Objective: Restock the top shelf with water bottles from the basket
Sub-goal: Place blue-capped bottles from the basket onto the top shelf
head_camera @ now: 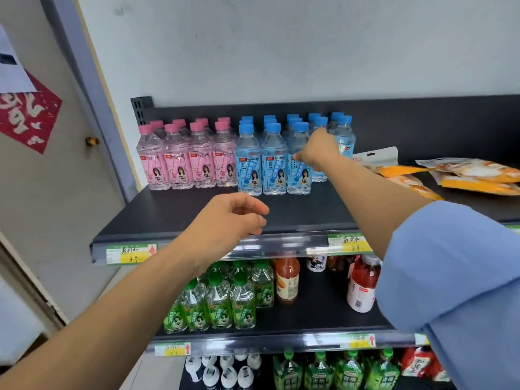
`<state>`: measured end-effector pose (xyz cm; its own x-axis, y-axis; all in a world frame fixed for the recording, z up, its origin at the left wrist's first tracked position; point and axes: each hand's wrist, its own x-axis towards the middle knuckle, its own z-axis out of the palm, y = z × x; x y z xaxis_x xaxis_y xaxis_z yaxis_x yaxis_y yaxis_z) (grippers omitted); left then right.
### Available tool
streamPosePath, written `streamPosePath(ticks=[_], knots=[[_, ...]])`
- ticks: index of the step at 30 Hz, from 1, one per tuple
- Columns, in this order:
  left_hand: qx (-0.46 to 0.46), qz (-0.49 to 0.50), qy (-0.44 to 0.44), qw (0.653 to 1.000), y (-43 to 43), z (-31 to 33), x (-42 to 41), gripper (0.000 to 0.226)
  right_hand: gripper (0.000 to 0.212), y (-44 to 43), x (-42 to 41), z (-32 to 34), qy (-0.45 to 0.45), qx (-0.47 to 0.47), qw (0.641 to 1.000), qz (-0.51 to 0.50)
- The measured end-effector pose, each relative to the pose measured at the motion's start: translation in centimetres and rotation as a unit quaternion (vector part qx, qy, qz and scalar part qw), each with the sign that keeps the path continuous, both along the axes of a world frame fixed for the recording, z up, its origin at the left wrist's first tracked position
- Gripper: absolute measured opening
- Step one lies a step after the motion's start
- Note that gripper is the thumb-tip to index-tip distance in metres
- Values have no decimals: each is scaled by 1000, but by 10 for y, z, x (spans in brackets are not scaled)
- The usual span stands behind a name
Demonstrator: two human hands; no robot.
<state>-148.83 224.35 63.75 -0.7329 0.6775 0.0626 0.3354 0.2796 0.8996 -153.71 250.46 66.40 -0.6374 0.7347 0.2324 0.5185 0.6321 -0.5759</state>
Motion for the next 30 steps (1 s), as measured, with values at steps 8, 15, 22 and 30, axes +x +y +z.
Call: streamPosePath(ticks=[8, 15, 22, 30], knots=[[-11, -33, -3, 999, 1, -7, 1, 13, 34, -1, 4, -29, -49, 16, 998, -30], [4, -50, -11, 999, 0, -6, 0, 14, 14, -23, 25, -25, 9, 32, 999, -13], [5, -141, -7, 990, 16, -17, 16, 17, 26, -75, 93, -19, 59, 58, 992, 96], [-74, -216, -42, 973, 19, -85, 69, 16, 16, -131, 205, -75, -77, 25, 985, 151]])
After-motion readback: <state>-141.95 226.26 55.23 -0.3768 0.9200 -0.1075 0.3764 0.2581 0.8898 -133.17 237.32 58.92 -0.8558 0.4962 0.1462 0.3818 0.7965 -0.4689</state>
